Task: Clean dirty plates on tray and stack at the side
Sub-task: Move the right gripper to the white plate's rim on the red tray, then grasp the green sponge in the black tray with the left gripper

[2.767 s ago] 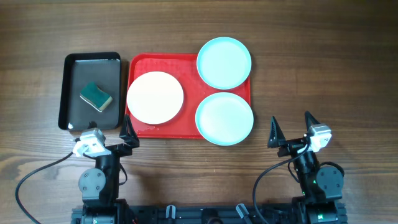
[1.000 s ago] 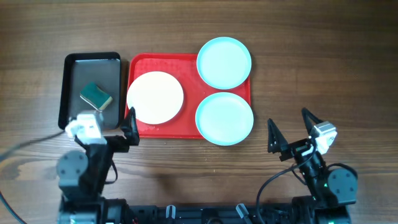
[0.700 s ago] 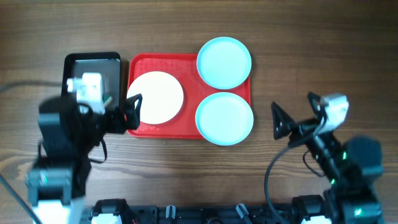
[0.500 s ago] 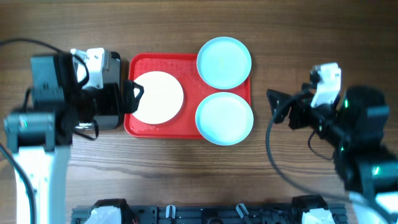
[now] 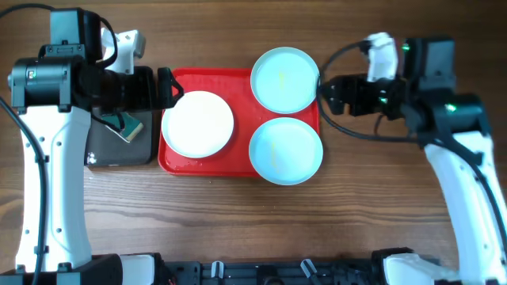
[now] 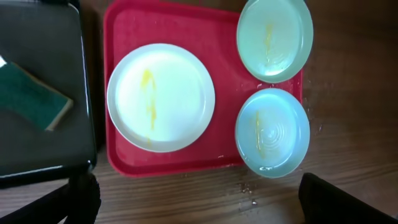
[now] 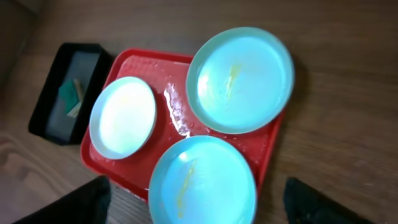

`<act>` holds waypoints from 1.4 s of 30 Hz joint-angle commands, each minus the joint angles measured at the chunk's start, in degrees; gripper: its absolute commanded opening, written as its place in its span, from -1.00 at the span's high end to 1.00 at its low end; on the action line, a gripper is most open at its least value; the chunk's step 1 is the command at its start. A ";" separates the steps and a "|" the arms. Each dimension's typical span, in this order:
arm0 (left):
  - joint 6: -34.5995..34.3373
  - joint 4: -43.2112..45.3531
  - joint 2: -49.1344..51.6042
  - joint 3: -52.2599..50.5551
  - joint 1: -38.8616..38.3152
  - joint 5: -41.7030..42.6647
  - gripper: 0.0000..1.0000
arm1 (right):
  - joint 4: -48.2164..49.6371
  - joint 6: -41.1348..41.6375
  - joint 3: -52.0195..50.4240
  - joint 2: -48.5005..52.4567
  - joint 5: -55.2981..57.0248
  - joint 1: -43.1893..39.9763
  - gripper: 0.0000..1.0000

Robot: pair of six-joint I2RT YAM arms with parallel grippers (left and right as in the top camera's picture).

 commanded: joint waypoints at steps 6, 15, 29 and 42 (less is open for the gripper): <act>-14.08 3.02 1.88 1.22 2.84 -21.09 -1.00 | 2.78 9.27 8.48 16.04 8.20 18.45 -0.48; -14.43 3.10 11.69 1.22 12.92 -22.08 -0.80 | 9.07 11.80 14.34 36.79 15.98 27.30 -0.17; -17.42 9.77 22.18 1.22 14.49 -22.12 -0.73 | 19.93 13.90 14.29 47.93 19.93 31.50 0.34; -17.38 13.00 23.17 -0.17 14.47 -22.05 -0.67 | 21.20 15.43 13.27 49.46 21.57 31.50 0.92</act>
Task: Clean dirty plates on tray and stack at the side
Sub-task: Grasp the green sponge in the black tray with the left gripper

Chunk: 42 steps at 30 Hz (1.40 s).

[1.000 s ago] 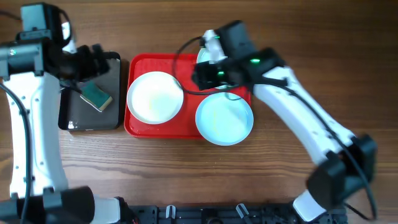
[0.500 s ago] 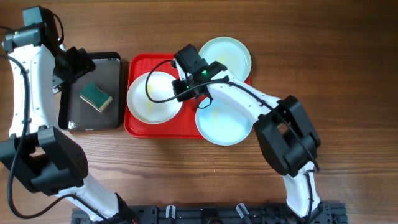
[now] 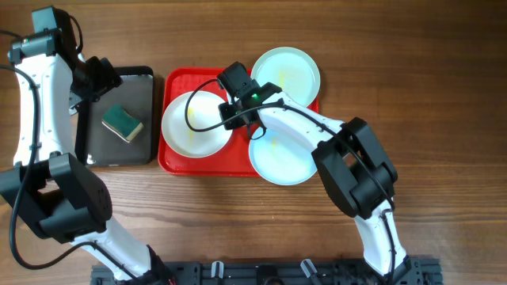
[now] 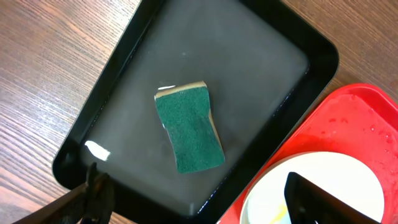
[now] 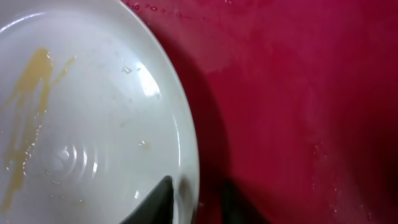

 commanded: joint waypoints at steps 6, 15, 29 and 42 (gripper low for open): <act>-1.22 5.46 3.41 -6.54 0.44 0.55 -0.50 | 0.57 1.44 -0.61 1.29 1.09 -0.02 0.91; -18.23 11.08 5.57 -14.91 -0.24 -0.33 0.16 | 0.68 1.42 -0.61 1.29 1.07 -0.02 0.91; -18.45 22.49 5.57 -21.84 -0.35 -2.71 0.35 | 0.70 1.38 -0.61 1.29 1.09 -0.02 0.91; -13.05 24.09 4.81 -27.76 -0.70 -1.14 0.92 | 0.66 1.38 -0.61 1.29 1.07 -0.02 0.91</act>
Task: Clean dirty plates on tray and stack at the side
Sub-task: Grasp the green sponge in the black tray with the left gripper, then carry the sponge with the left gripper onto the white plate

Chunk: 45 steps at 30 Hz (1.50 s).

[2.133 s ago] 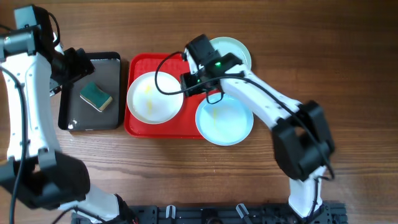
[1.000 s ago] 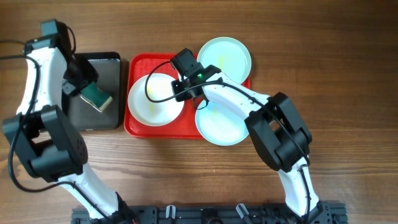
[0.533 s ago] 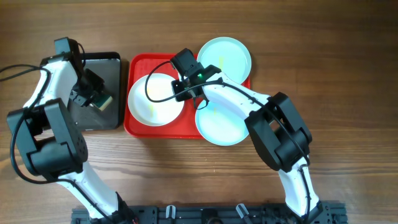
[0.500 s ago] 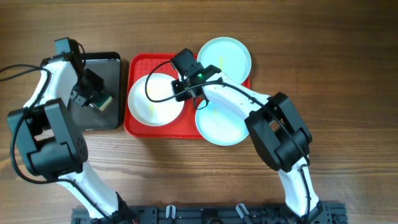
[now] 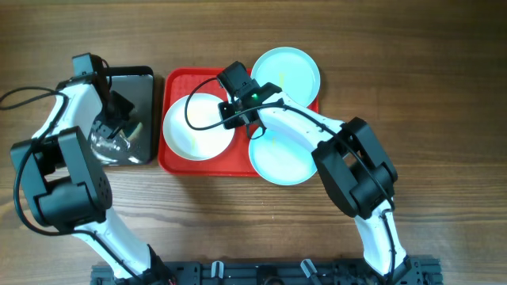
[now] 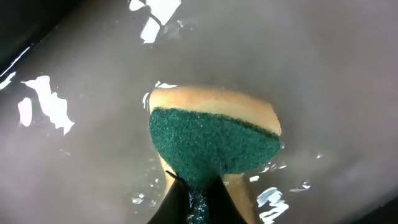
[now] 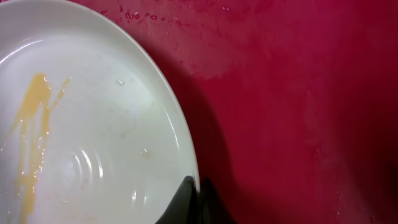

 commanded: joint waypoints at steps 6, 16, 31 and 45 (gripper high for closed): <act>13.88 -11.41 -3.41 6.01 -0.26 2.45 0.92 | -0.17 -0.07 -0.59 1.29 -0.68 -0.09 0.92; 31.04 -19.43 -13.38 14.27 -4.81 17.31 0.92 | -0.76 -0.48 -0.59 1.29 -14.82 -4.83 0.91; 35.34 -1.95 -2.40 -0.50 -17.51 16.11 0.92 | -0.76 -3.19 -1.18 1.31 -18.95 -6.67 0.91; 26.56 -3.98 -0.44 -8.90 -24.06 31.21 0.92 | 1.05 -0.22 -2.10 3.87 -22.67 -6.69 0.91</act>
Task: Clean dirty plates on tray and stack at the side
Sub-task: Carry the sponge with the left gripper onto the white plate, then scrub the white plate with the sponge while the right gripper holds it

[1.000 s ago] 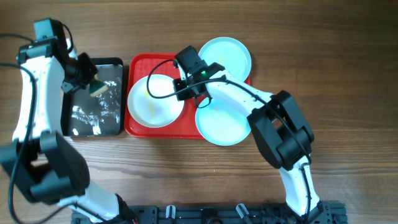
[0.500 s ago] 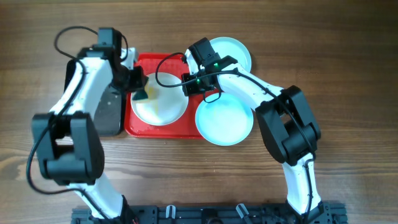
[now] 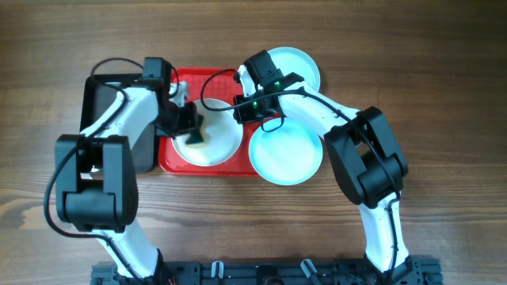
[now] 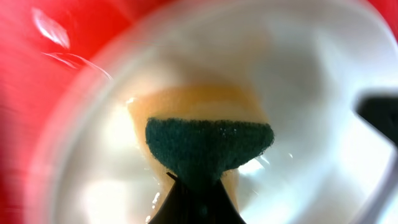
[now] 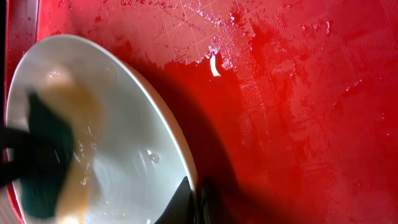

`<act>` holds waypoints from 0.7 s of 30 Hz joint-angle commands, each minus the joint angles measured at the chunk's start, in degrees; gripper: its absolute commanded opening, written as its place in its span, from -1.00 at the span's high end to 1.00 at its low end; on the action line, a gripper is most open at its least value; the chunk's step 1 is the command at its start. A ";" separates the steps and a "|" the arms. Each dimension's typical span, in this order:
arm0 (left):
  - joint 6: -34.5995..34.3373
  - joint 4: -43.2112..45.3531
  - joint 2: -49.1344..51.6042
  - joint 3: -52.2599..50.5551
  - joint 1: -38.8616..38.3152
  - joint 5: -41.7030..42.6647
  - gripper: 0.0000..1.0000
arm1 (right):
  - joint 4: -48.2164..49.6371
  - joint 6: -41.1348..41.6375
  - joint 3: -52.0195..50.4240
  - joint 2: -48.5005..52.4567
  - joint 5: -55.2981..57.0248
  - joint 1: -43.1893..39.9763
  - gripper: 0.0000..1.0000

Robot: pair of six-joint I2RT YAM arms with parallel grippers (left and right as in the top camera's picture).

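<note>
The white plate [image 3: 210, 136] is tilted up over the red tray [image 3: 176, 158]; my right gripper [image 5: 194, 198] is shut on its right rim. My left gripper [image 4: 194, 200] is shut on the green and yellow sponge [image 4: 208, 144], which presses against the plate's inner face [image 4: 311, 81]. In the right wrist view the sponge [image 5: 46, 155] shows blurred on the plate [image 5: 118, 143]. Two light blue plates lie to the right: one [image 3: 295, 67] at the tray's far right corner, one [image 3: 285, 152] at its near right.
A black water tray [image 3: 111, 103] stands left of the red tray, partly under my left arm. The red tray's floor [image 5: 292, 93] is wet with drops. Bare wooden table [image 3: 444, 63] lies around.
My left gripper has left the black water tray with the sponge and now holds it against the white plate. The right gripper still grips the plate's rim, and the plate stands more tilted.
Both grippers were open above the tray, sponge lying in the black tray. Then the right gripper's open fingers were at the white plate's rim while the left hung over the sponge. Then the left was shut on the sponge in the water, and now the sponge is on the held plate.
</note>
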 commanded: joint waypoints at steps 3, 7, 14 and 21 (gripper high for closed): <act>-1.11 -3.87 2.71 -3.04 -8.28 9.94 0.92 | 0.46 1.55 -0.57 2.69 -2.86 0.72 0.91; -3.30 -2.95 2.71 -3.02 -9.07 4.17 0.92 | 0.52 1.55 -0.57 2.69 -2.86 0.72 0.92; -16.81 8.37 2.71 -3.02 -4.07 -17.70 0.92 | 0.52 1.55 -0.55 2.69 -2.86 0.72 0.91; -27.06 14.05 2.69 -1.36 -3.72 -28.48 0.92 | 0.13 1.53 -0.57 2.69 -2.64 0.74 0.91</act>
